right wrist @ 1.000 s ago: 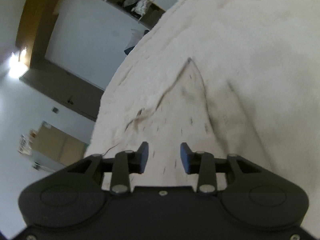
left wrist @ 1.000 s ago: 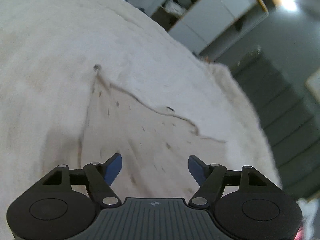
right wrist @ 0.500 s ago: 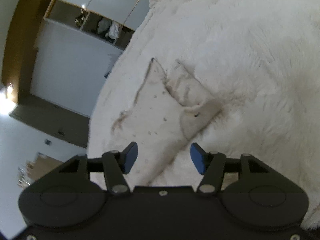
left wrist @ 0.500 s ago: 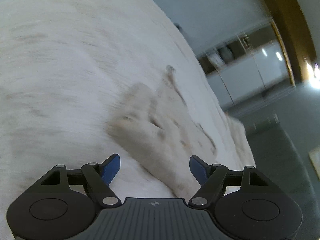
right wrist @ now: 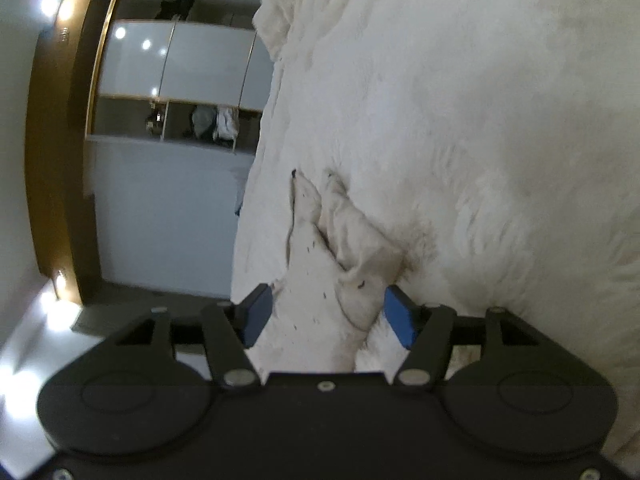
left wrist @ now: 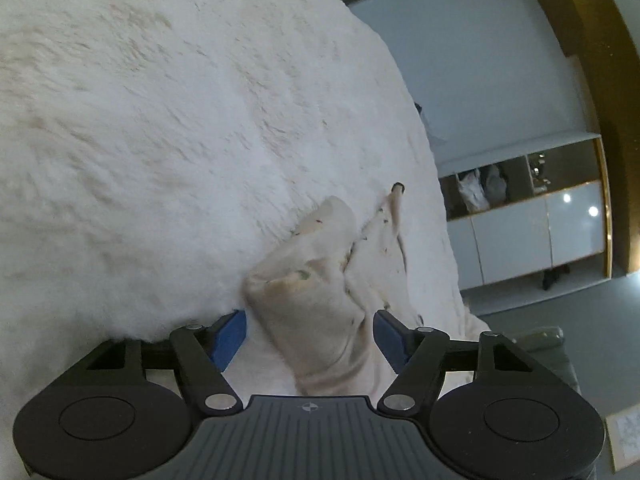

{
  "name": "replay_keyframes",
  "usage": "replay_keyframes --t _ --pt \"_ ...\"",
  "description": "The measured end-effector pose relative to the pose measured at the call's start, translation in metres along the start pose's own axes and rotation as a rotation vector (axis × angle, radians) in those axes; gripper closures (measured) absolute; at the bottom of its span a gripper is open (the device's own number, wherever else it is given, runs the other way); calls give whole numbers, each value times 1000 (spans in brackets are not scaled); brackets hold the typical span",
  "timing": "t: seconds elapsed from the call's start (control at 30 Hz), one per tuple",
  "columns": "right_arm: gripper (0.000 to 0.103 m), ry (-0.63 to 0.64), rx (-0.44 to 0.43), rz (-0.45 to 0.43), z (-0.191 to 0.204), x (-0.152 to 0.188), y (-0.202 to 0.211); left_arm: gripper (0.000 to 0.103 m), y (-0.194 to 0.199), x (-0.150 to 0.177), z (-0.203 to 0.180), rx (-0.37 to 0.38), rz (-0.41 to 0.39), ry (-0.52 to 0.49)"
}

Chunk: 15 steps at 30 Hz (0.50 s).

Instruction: Fold clothes

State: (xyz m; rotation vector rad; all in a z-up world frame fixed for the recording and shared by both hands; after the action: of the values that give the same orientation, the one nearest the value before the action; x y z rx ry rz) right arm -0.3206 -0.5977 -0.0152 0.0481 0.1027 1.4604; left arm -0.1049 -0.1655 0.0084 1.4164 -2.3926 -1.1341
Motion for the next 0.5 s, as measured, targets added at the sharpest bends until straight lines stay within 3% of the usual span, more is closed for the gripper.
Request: replay_keyframes --t 0.27,0.5 --pt "43 5 38 20 -7 5 -11 58 -15 -5 -4 -21 -1 -16" --pt "51 180 159 143 4 27 -88 61 -16 2 -2 -59 -8 -29"
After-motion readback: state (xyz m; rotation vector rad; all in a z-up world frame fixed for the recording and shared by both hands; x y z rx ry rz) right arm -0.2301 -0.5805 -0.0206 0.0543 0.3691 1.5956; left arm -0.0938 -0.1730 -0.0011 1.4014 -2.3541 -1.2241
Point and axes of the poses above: each gripper's, at about its wrist camera, not at the fingertips, and y roughly against the way its jaws point, z to its left, x to its underside, the point moved 2 cm from there along -y, roughly the way its jaws point, and after that the axes turned 11 degrees about -x, right-handed, at the moved point
